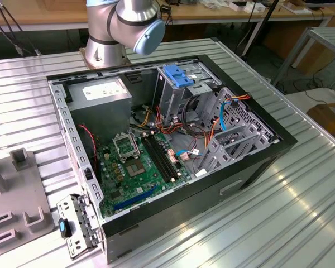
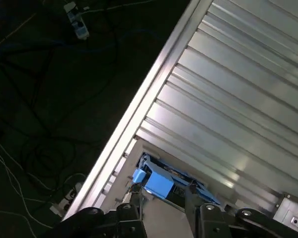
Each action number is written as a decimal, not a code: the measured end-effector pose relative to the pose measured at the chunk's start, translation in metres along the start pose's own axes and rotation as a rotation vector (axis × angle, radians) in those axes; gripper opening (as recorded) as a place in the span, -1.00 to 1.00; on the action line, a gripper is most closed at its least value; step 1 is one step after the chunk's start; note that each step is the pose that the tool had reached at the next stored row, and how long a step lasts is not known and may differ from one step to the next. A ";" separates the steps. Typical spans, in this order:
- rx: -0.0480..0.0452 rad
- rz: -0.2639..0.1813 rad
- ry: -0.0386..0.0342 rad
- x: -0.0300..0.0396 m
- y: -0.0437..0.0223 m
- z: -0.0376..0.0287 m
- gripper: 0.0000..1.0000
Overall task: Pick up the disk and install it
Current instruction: 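Pick up the disk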
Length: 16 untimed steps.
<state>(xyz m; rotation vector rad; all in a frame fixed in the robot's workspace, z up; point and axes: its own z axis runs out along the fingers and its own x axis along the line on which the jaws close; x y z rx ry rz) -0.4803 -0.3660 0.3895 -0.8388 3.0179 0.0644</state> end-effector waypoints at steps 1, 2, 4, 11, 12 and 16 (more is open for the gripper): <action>-0.0004 -0.019 0.0007 0.0000 0.0000 0.0003 -0.06; -0.0009 -0.045 0.0016 0.0000 -0.0001 0.0009 -0.04; -0.0026 -0.136 0.0050 0.0001 -0.0001 0.0025 0.09; -0.0073 -0.379 0.0141 0.0003 -0.0004 0.0061 0.09; -0.0078 -0.404 0.0151 0.0003 -0.0004 0.0063 0.09; -0.0005 -0.491 0.0124 0.0005 -0.0006 0.0087 0.09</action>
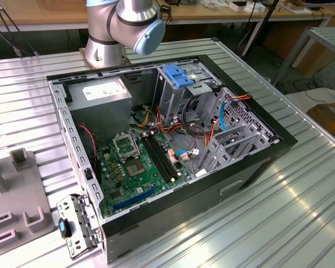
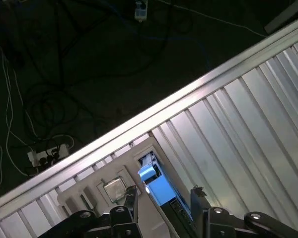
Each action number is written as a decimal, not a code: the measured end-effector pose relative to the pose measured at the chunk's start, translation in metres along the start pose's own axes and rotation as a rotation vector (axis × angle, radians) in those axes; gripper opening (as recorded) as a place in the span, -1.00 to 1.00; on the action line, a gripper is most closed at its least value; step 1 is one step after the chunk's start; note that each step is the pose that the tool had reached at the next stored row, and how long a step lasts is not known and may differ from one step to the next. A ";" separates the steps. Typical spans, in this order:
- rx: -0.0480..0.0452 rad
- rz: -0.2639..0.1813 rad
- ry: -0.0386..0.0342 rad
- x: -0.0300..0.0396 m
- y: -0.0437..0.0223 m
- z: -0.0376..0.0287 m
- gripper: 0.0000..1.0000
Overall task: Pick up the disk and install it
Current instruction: 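Pick up the disk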
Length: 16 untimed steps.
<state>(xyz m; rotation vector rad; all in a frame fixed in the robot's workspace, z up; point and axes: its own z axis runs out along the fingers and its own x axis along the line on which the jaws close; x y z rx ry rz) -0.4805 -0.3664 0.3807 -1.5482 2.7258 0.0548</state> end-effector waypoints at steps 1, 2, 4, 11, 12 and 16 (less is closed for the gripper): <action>0.0058 -0.003 -0.0031 0.0001 0.0001 0.0001 0.09; 0.0136 -0.017 -0.0073 0.0001 0.0000 0.0005 0.09; 0.0173 -0.045 -0.0095 0.0001 0.0000 0.0014 0.09; 0.0159 -0.244 -0.0086 0.0010 -0.0005 0.0064 0.09; 0.0155 -0.257 -0.0083 0.0013 -0.0007 0.0065 0.09; 0.0141 -0.323 -0.0068 0.0028 -0.0014 0.0075 0.09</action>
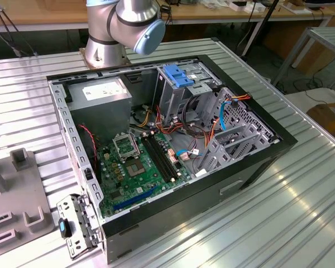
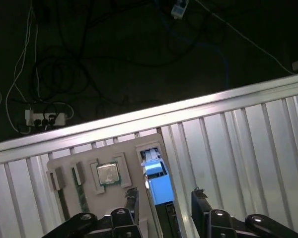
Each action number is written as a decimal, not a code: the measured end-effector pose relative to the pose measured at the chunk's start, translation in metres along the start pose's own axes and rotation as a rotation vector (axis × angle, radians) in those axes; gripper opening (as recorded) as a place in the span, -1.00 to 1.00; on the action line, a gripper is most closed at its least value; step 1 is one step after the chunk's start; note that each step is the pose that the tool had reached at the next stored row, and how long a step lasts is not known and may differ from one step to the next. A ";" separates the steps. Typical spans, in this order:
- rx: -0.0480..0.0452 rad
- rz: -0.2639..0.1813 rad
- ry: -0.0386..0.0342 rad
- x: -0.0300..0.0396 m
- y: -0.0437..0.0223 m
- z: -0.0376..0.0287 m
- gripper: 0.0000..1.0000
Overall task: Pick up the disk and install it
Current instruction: 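Pick up the disk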
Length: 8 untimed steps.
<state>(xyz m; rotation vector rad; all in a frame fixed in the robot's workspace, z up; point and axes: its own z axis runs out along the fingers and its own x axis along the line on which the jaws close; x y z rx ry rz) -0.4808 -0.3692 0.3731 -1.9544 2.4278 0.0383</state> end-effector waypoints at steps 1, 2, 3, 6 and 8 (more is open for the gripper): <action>0.0048 -0.014 0.0053 0.0003 0.0003 0.0002 0.09; 0.0150 -0.025 0.0113 0.0003 0.0006 0.0003 0.09; 0.0204 -0.035 0.0138 0.0003 0.0006 0.0005 0.09; 0.0269 -0.077 0.0173 0.0004 0.0006 0.0014 0.09; 0.0264 -0.104 0.0170 0.0003 0.0006 0.0022 0.09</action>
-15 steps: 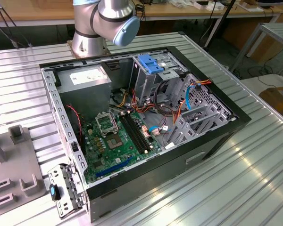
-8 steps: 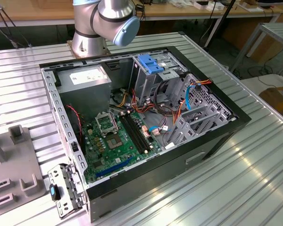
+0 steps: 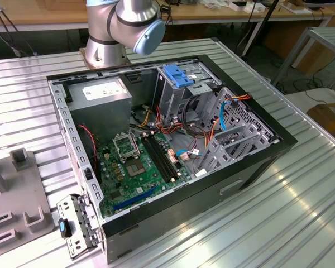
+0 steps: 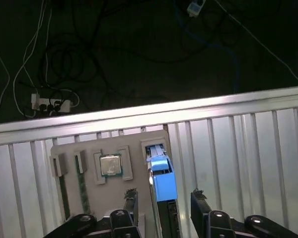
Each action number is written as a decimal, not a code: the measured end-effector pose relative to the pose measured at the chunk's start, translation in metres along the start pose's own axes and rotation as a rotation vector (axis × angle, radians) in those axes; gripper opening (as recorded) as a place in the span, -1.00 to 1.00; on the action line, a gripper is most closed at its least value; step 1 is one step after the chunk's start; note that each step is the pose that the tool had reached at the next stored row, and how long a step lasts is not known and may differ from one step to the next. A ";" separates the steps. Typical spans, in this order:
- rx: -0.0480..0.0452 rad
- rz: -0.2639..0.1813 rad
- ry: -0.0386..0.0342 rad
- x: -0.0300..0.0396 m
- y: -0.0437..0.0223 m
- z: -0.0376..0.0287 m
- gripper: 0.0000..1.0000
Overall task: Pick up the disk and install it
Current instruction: 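Pick up the disk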
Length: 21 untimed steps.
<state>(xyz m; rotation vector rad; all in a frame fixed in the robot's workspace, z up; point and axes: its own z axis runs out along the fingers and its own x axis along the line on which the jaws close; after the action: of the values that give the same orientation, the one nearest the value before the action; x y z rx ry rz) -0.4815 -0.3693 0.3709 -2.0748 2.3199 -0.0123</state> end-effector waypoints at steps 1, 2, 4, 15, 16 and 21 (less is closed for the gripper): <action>-0.0003 -0.014 -0.0002 0.0000 0.0001 0.0006 0.09; -0.0011 -0.060 -0.0013 0.0001 0.0002 0.0034 0.09; -0.0016 -0.087 -0.0020 0.0002 0.0005 0.0073 0.09; -0.0034 -0.107 -0.0028 0.0007 0.0017 0.0339 0.09; -0.0042 -0.107 -0.0027 0.0007 0.0017 0.0356 0.09; -0.0061 -0.107 -0.0027 0.0009 0.0021 0.0512 0.09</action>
<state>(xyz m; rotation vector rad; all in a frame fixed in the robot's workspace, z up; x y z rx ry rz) -0.4822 -0.3693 0.3197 -2.1974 2.2077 -0.0048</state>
